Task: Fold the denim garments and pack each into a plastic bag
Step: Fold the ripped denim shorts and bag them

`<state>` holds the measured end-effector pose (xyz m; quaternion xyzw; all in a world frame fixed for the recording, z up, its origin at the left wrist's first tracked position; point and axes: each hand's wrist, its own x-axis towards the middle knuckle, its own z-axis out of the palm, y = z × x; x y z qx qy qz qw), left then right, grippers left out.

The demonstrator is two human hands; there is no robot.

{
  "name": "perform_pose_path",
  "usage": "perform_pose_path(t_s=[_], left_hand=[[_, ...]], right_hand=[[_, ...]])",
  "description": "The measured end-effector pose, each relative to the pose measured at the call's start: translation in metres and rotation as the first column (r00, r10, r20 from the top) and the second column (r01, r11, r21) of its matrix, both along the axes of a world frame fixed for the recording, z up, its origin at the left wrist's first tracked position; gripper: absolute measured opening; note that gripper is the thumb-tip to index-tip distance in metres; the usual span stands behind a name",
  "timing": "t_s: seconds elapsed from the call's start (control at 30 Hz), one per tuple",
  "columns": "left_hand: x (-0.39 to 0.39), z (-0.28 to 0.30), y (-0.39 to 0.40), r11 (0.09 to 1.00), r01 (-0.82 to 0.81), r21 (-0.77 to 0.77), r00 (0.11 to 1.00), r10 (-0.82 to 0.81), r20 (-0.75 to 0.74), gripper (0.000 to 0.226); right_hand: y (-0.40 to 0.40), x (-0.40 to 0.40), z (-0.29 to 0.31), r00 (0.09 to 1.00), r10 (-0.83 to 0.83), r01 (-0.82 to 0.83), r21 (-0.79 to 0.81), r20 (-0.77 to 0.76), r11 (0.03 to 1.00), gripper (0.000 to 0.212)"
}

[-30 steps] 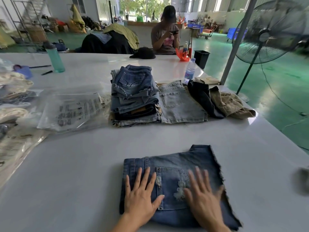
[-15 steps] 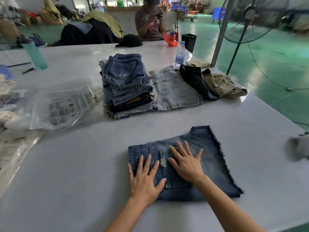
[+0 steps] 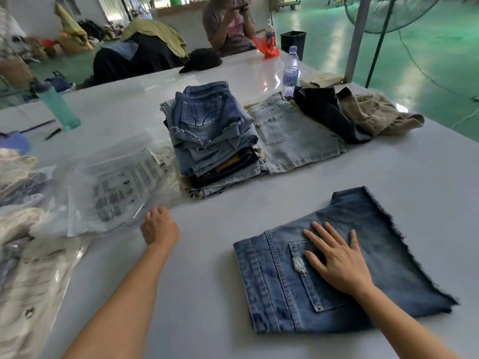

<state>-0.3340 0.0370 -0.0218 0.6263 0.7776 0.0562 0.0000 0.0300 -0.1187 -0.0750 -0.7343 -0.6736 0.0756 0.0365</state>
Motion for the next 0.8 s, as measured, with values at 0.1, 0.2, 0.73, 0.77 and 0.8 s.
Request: perform_pose_path(t_s=[0.1,0.2,0.73,0.77,0.8], left_hand=[[-0.055,-0.004,0.046,0.989,-0.129,-0.071,0.986,0.12,-0.116,0.045],[-0.099,-0.018,0.069,0.958,-0.231,-0.172,0.967,0.206,-0.149,0.044],[0.146,0.024,-0.168,0.676,0.735,0.051,0.591,-0.675,0.443,0.028],[0.158,0.031,-0.187,0.589,0.808,-0.016,0.527,-0.71,0.466,0.031],[0.171,0.039,-0.197,0.591,0.807,0.0,0.498,-0.681,0.537,0.027]], right_hand=[[-0.001,-0.002,0.003,1.0,-0.011,0.01,0.062,0.005,0.998,0.07],[-0.003,-0.004,0.004,1.0,-0.015,0.017,0.163,-0.015,0.986,0.074],[-0.005,-0.008,0.013,0.997,-0.045,0.052,0.101,-0.067,0.993,0.074],[-0.004,-0.007,0.014,0.999,-0.027,0.03,0.115,-0.026,0.993,0.074],[-0.007,-0.006,0.018,1.0,0.007,-0.005,0.112,-0.018,0.994,0.071]])
